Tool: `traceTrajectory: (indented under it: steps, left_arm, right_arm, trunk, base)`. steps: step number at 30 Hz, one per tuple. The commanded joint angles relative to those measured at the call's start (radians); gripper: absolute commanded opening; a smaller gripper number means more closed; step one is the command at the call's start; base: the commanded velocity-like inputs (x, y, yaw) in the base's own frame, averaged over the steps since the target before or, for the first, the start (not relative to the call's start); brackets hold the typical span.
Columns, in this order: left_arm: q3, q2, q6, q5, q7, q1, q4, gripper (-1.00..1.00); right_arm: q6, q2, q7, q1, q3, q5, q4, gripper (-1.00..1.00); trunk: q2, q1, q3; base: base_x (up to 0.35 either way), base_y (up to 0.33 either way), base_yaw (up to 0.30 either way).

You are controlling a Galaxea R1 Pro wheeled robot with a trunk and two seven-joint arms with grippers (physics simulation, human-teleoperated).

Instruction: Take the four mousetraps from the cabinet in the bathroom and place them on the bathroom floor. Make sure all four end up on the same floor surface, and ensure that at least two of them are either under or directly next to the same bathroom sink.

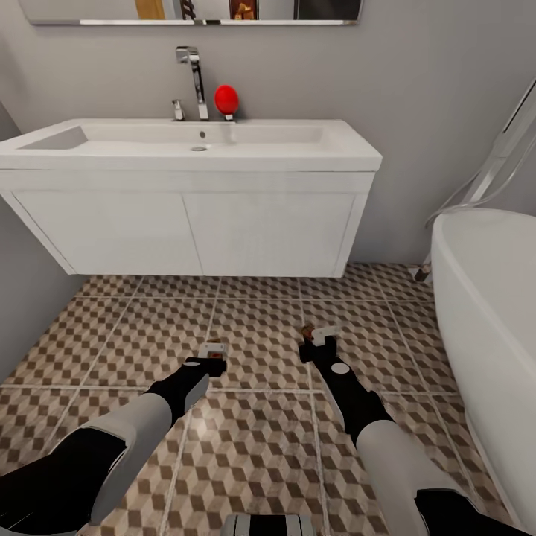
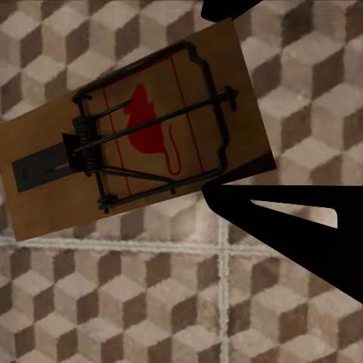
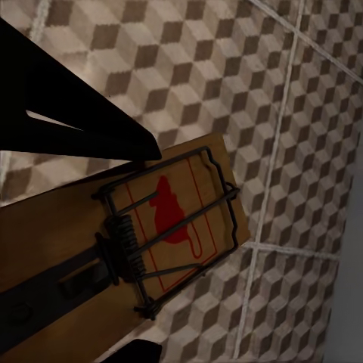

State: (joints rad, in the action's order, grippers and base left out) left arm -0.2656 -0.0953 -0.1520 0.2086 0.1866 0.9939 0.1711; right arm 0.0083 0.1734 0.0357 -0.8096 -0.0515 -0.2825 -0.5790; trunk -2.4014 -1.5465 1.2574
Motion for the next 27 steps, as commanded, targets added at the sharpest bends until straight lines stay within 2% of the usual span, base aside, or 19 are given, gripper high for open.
traceTrajectory:
  steps: [1,14,18,27]
  left_arm:
    - [-0.009,0.0,-0.006,0.008,0.007,0.0,0.002,-1.0]
    - [-0.01,-0.001,-0.006,0.008,0.007,-0.004,0.002,-1.0]
    - [-0.01,-0.005,-0.006,0.008,0.007,-0.007,0.002,-1.0]
    - [-0.011,-0.006,-0.006,0.007,0.007,-0.007,0.003,-1.0]
  right_arm:
    - [0.001,0.001,0.002,0.0,-0.005,-0.009,-0.001,-1.0]
    - [0.001,0.001,0.001,-0.001,-0.005,-0.01,-0.001,-1.0]
    - [0.001,0.001,0.001,-0.001,-0.005,-0.01,-0.001,-1.0]
    - [0.001,0.001,0.001,0.0,-0.005,-0.011,-0.001,-1.0]
  trunk:
    - [-0.008,-0.004,0.005]
    - [-0.099,-0.054,0.066]
    - [-0.1,-0.055,0.088]
    - [-0.1,-0.055,0.093]
  base:
    - [0.0,0.0,0.0]
    - [0.0,0.0,0.0]
    - [0.0,0.0,0.0]
    - [0.0,0.0,0.0]
